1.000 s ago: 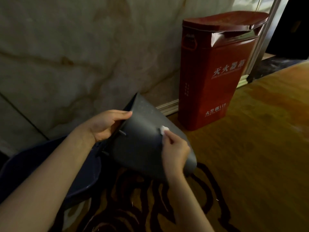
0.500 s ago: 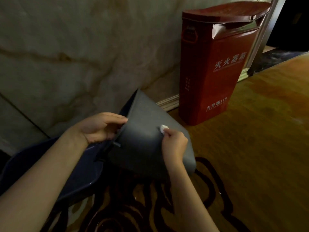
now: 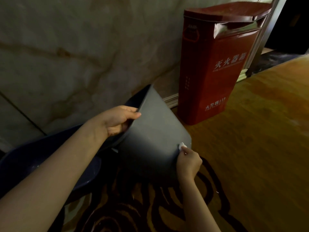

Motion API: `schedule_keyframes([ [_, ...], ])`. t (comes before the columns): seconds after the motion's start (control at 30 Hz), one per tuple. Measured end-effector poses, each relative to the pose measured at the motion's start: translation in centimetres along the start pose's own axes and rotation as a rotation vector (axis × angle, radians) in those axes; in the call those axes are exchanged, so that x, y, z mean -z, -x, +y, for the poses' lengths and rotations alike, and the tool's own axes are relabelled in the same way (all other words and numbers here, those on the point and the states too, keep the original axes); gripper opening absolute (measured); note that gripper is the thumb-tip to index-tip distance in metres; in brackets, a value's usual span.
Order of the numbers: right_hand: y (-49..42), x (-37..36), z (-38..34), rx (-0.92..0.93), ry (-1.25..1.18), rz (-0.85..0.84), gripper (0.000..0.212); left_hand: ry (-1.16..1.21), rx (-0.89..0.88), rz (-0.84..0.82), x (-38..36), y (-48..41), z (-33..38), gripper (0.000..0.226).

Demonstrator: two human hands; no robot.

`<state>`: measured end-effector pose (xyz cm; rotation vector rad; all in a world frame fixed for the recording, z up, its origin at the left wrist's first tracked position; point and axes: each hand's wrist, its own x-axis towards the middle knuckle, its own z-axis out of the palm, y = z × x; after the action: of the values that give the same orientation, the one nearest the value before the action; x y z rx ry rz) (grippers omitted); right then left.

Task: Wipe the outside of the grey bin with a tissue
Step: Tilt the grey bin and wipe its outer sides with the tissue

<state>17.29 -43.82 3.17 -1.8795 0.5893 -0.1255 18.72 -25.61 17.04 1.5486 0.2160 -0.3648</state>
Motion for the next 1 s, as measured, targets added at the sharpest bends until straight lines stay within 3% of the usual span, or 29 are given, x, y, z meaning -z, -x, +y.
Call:
schedule_keyframes([
  [0.13,2.3,-1.4,-3.5,0.257,-0.074,-0.1,0.018,0.032,-0.051,-0.008,0.5,0.3,-0.6,0.025],
  [0.3,4.5,-2.5,-9.2,0.652,-0.195,-0.054,0.018,0.072,-0.126,-0.098,0.1,0.1,-1.6,0.03],
  [0.5,3.8,-3.5,-9.7,0.819,-0.234,-0.012,0.021,0.134,-0.181,-0.152,0.7,0.0,-2.8,0.038],
  [0.63,0.0,-3.1,-8.4,0.675,-0.195,0.074,0.022,0.073,-0.156,-0.159,0.8,-0.1,-4.3,0.039],
  [0.9,-6.8,-0.6,-1.0,0.002,-0.198,0.178,0.021,0.108,-0.132,-0.145,2.2,-0.4,-4.6,0.039],
  [1.0,-6.8,-0.1,-0.4,-0.056,-0.176,0.21,0.022,0.105,-0.129,-0.16,2.2,-0.6,-4.5,0.037],
])
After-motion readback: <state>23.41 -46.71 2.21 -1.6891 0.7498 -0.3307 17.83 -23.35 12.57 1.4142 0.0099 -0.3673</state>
